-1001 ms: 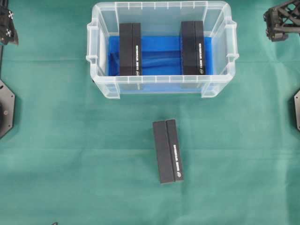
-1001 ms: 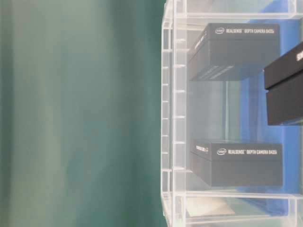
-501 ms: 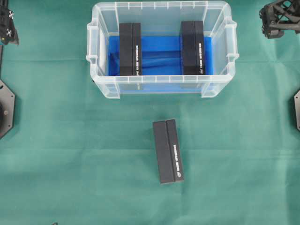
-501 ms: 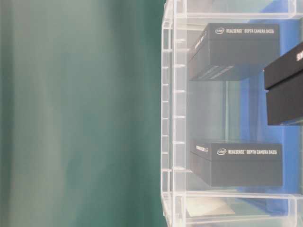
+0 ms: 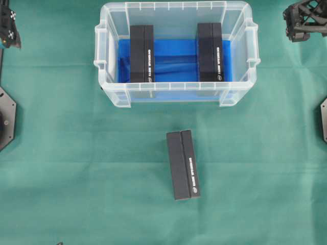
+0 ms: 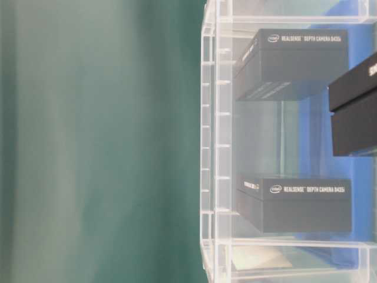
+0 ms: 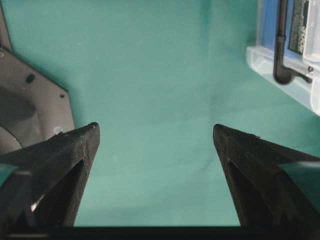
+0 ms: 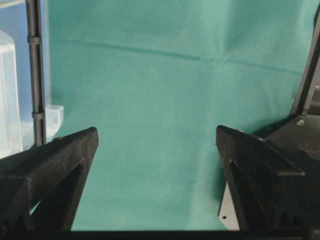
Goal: Take out the box from the case.
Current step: 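Move the open left gripper over the left box in the case, then lower the left gripper around the left box and close on it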
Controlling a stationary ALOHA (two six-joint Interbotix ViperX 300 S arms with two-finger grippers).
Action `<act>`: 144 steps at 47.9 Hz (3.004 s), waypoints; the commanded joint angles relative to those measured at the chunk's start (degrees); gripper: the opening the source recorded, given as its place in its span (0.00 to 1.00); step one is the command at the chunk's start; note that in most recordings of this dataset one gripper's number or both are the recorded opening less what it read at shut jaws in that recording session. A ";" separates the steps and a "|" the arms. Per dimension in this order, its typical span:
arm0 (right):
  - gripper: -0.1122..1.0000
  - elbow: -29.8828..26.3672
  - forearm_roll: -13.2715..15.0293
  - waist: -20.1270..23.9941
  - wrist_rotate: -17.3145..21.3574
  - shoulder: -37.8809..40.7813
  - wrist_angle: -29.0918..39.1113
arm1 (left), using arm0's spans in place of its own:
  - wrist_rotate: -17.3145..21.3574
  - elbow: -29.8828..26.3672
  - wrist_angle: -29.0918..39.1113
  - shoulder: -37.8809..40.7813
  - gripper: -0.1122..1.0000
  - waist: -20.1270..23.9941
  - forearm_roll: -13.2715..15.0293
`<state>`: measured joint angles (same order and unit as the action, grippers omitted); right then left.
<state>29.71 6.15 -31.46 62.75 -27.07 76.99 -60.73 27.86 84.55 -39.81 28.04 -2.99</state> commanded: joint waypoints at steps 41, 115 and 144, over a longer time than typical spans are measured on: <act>0.94 -0.88 0.35 -0.18 -0.09 -0.70 -0.44 | -5.71 -22.32 -2.90 24.87 0.96 -9.05 -0.44; 0.94 -0.79 0.53 -0.09 -0.97 -0.88 -1.41 | -7.56 -42.98 -2.02 44.74 0.96 -13.36 -1.14; 0.94 -0.79 0.44 -0.09 -1.05 -0.79 -1.41 | -7.56 -42.54 -2.11 44.74 0.96 -13.27 -1.23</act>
<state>29.71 6.50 -31.46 61.79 -27.25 75.85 -68.29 -13.71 82.71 5.71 14.85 -3.96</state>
